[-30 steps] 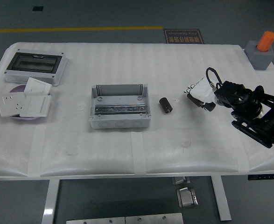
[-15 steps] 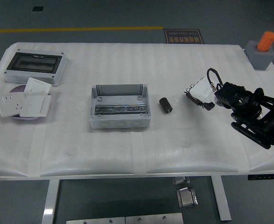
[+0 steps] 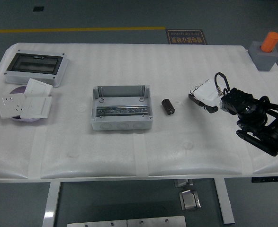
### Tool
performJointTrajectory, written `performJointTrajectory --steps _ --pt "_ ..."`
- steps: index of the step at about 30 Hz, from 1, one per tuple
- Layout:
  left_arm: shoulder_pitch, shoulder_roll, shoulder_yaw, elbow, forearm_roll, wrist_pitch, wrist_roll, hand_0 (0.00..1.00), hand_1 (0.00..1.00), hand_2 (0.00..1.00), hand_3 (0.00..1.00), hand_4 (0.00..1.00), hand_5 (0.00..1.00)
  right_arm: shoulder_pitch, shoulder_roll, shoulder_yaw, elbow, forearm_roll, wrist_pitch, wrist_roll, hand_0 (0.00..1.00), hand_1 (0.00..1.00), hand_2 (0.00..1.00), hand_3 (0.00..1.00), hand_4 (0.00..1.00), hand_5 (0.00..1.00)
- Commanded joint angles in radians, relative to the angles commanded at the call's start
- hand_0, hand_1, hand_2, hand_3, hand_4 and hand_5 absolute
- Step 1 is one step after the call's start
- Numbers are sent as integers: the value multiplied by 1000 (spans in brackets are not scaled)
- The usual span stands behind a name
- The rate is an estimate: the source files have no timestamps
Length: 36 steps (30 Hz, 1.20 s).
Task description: Pick up the battery,place it into the box
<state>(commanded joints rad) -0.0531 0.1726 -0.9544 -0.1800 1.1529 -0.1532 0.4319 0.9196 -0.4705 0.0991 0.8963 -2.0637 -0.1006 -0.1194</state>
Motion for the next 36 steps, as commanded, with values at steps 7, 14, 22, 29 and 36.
performJointTrajectory --steps 7,14,22,29,36 --pt "-1 -1 3 0 -7 1 0 630 643 487 540 456 188 -2 -50 53 122 62 -141 -74 684 676 646 618 271 24" --pt "-3 1 5 0 -8 0 2 630 643 486 540 456 190 5 -49 76 155 72 -160 -80 681 677 644 614 267 26" --pt "0 2 -7 0 6 -3 7 630 647 487 540 457 215 31 -52 52 140 115 -60 -65 682 676 643 615 270 28" --pt "-2 2 -5 0 8 -5 8 629 647 485 537 459 219 42 -52 73 94 234 48 -41 682 685 659 670 285 26" --pt "-1 2 -1 0 8 -6 7 629 646 483 535 460 223 47 -46 77 54 325 101 -31 834 808 853 998 846 195"
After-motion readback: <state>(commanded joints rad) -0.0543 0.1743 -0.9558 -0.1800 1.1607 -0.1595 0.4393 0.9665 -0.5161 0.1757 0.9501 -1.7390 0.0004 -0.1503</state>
